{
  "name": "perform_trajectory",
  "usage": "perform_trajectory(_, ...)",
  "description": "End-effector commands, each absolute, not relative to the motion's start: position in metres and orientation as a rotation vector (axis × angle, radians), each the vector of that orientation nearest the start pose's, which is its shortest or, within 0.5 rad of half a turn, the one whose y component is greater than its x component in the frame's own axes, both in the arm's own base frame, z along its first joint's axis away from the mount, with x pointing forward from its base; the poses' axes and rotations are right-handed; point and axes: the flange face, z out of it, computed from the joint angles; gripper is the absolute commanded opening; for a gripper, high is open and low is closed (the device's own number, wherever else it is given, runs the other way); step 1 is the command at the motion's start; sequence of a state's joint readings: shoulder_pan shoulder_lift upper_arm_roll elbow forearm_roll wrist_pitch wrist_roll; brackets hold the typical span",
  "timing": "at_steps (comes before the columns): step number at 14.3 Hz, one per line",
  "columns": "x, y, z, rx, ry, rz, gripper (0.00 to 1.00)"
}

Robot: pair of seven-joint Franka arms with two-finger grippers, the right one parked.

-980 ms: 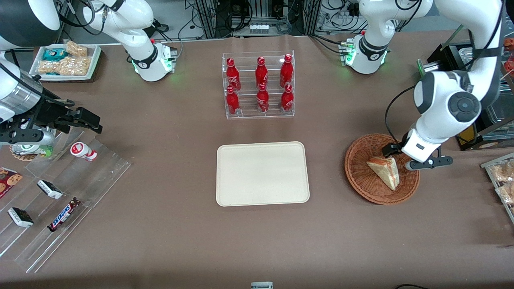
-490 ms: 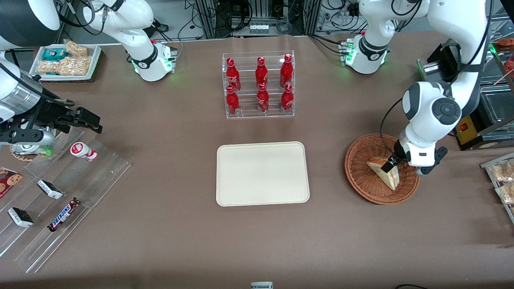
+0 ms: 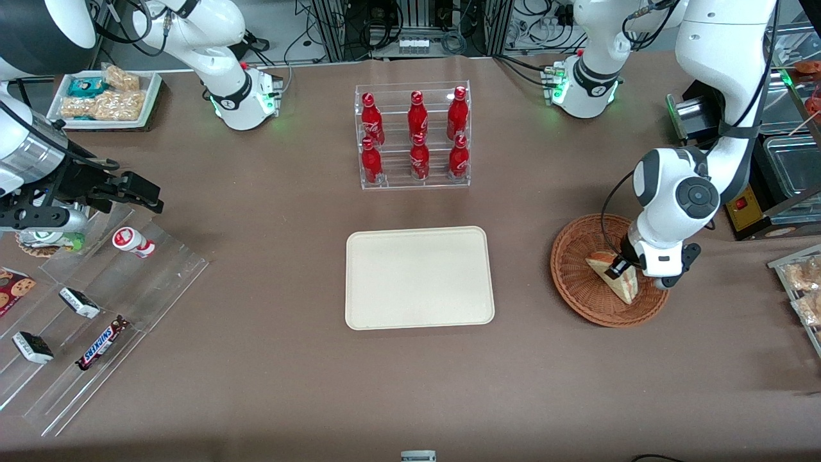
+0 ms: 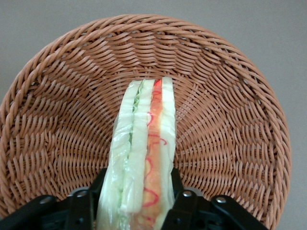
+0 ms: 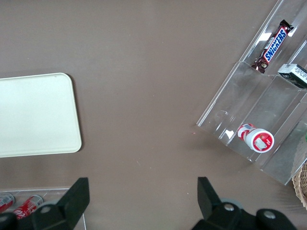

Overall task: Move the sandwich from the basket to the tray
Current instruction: 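Close the left gripper on the wrapped sandwich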

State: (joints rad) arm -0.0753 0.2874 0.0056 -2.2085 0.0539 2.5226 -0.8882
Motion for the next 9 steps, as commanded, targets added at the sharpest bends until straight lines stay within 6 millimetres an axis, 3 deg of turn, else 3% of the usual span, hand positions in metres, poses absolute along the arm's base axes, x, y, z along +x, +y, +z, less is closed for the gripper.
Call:
perform_trajectory(1, 0.573, -0.046, 0.283, -2.851, -1.120, -0.010, 0.08)
perform_trajectory(2, 0.582, -0.049, 0.297, -2.832, -1.094, 0.032, 0.08)
perform_trajectory(5, 0.599, -0.097, 0.331, -2.851, -0.962, 0.084, 0.08)
perform_trajectory(7, 0.598, -0.135, 0.340, -2.902, -0.857, 0.056, 0.08)
perform_trajectory(9, 0.599, -0.190, 0.338, -2.952, -0.719, 0.027, 0.08)
